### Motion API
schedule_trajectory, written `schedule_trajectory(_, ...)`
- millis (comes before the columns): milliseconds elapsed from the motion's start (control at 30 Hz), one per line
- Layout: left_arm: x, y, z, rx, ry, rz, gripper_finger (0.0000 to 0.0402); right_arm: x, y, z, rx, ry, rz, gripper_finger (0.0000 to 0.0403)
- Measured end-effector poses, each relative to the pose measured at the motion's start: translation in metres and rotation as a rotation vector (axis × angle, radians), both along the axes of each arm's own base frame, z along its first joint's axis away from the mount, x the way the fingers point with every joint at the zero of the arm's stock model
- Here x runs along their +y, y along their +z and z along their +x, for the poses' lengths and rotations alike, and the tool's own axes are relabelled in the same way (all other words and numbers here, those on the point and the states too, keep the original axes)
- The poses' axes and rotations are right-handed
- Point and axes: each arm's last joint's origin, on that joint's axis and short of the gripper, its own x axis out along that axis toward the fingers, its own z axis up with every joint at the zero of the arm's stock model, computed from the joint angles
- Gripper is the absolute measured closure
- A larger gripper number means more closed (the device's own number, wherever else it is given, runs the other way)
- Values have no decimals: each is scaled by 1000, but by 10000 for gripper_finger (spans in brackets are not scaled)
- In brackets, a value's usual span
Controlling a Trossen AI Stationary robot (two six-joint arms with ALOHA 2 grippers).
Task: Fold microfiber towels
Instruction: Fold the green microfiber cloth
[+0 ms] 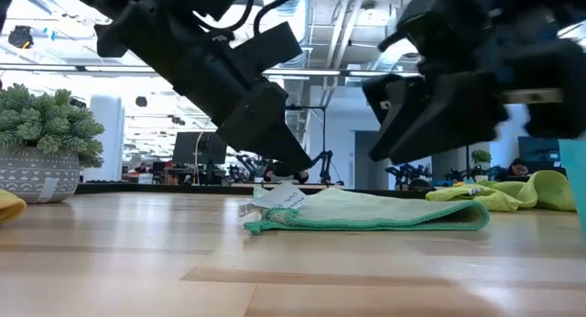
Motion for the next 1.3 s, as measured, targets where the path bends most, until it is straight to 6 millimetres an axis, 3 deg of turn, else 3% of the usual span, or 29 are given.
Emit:
schedule_trajectory(167,13,-2,1,6,73,-42,401,18,-9,12,13,62,-40,224)
schedule_trajectory(367,17,-4,0,25,103,-62,401,29,-20,34,129,37,-96,218)
schedule_trajectory(533,16,-5,0,26,98,-63,401,29,-29,46,244,-21,-137,251)
schedule_trajectory(900,16,10,2,-37,146,-88,401,15,-33,53,267,-107,-178,389)
schedule_trajectory(1133,29,-5,5,58,109,-135,401,19,-25,49,267,-79,-160,381)
schedule_trajectory(1300,29,-21,7,130,26,-143,401,26,-12,37,316,1,-105,396)
